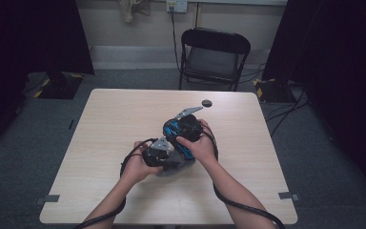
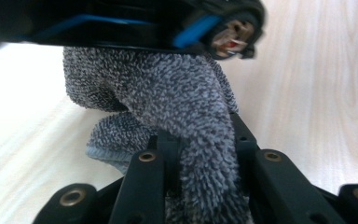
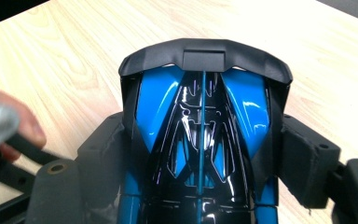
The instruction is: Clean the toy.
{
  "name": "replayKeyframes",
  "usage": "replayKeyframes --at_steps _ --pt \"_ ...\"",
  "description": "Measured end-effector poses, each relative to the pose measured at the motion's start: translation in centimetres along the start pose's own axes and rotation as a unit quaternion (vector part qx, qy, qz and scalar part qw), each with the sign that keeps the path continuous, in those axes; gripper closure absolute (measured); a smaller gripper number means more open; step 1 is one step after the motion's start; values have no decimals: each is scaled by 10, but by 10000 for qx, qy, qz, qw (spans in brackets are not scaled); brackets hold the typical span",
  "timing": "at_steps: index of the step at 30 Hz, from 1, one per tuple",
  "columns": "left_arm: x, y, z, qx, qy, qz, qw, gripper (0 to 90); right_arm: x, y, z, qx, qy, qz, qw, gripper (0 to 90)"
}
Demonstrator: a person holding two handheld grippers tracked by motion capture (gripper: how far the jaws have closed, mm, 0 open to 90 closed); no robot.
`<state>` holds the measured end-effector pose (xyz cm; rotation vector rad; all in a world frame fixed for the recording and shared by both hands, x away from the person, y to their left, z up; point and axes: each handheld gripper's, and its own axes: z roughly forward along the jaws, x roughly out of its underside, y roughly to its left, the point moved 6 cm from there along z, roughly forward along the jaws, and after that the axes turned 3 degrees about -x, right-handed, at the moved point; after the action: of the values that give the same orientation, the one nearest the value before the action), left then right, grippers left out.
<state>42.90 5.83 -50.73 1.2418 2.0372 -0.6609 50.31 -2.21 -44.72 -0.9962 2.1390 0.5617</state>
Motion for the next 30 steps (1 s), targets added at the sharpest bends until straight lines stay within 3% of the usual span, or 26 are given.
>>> replayKeyframes --at_steps 20,24,28,30 --pt "0 -24 5 323 133 336 9988 729 -2 -10 -5 70 -112 164 9998 257" --pt "5 -16 2 225 168 172 9995 728 -1 -11 -7 81 -116 138 9998 257" --pt "9 9 -8 -107 172 20 9998 728 0 -11 -12 26 -117 114 9999 257" --pt "9 14 -11 -194 170 -13 9997 728 0 -10 -13 26 -112 88 9999 257"
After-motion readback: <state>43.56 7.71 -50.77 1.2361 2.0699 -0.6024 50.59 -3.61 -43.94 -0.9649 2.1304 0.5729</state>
